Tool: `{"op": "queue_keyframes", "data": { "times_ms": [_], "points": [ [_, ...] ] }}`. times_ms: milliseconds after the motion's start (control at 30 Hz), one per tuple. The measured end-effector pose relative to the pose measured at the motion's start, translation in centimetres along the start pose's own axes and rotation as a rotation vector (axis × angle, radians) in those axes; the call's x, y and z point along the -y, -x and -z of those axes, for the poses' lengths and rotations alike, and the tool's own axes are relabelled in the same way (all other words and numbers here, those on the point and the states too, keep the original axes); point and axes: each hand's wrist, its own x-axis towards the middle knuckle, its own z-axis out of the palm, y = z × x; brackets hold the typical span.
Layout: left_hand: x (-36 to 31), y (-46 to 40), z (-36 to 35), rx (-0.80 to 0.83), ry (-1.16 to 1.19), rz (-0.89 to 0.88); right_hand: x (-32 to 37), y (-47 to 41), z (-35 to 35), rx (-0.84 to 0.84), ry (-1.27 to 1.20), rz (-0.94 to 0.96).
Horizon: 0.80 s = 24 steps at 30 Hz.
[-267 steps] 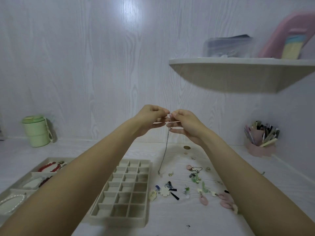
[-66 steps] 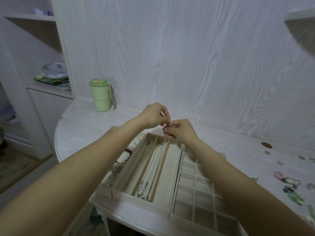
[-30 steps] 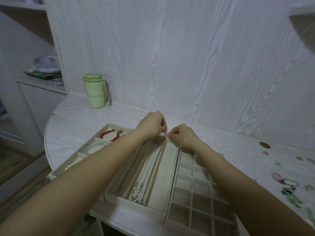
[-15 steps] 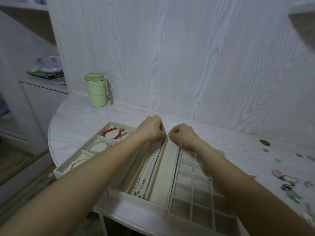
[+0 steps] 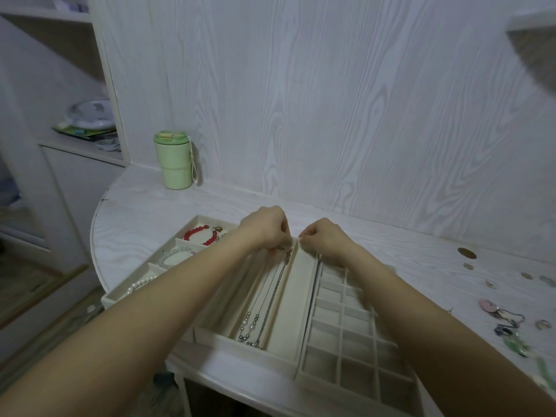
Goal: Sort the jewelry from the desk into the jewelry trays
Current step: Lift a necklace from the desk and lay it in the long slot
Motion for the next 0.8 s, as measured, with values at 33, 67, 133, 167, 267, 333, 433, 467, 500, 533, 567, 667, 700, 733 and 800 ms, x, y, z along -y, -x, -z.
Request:
{"op": "queue_keyframes", "data": {
  "times_ms": [33,67,133,167,267,333,433,467,500,533,567,667,700,733,800],
  "points": [
    [-0.1,0.1,0.1,-0.030,-0.030,-0.017,0.0,0.0,0.0,0.001,0.001,0.000],
    [-0.2,0.3,0.1,-0.046,-0.068,-0.037,0.0,0.0,0.0,0.001,0.002,-0.002],
    [-0.1,0.3,-0.3,-0.056,-0.156,-0.074,-0.1,0.0,0.0,-0.001,0.005,-0.001],
    [0.0,0.2,-0.5,-0.050,-0.193,-0.089,-0.2,0.0,0.0,-0.002,0.006,0.003],
    [0.3,-0.1,-1.3,-0.013,-0.251,-0.095,-0.2,0.2,-0.1,-0.007,0.012,0.017],
    [0.1,-0.4,-1.5,0.017,-0.268,-0.088,-0.2,0.2,-0.1,-0.004,0.022,0.023],
    [-0.1,-0.4,-1.5,0.093,-0.295,-0.092,-0.1,0.2,-0.1,0.011,0.042,0.034],
    [-0.1,-0.4,-1.6,0.111,-0.297,-0.095,-0.1,0.2,0.0,0.015,0.048,0.035],
    [-0.2,-0.4,-1.6,0.116,-0.298,-0.097,-0.2,0.2,0.0,0.019,0.054,0.036],
    [-0.2,-0.4,-1.7,0.111,-0.300,-0.100,-0.2,0.2,0.0,0.024,0.058,0.038],
    [-0.2,-0.4,-1.8,0.105,-0.305,-0.102,-0.2,0.3,0.1,0.030,0.063,0.042],
    [-0.5,-0.4,-1.6,0.067,-0.306,-0.085,-0.3,0.7,0.3,0.036,0.058,0.061],
    [-0.5,-0.4,-1.3,0.045,-0.294,-0.073,-0.3,0.9,0.4,0.032,0.051,0.068],
    [-0.7,-0.3,-1.1,0.021,-0.286,-0.067,-0.4,1.3,0.6,0.020,0.042,0.076],
    [-1.0,0.1,-0.4,-0.027,-0.280,-0.075,-0.7,2.2,1.3,-0.022,0.024,0.097]
  ]
}}
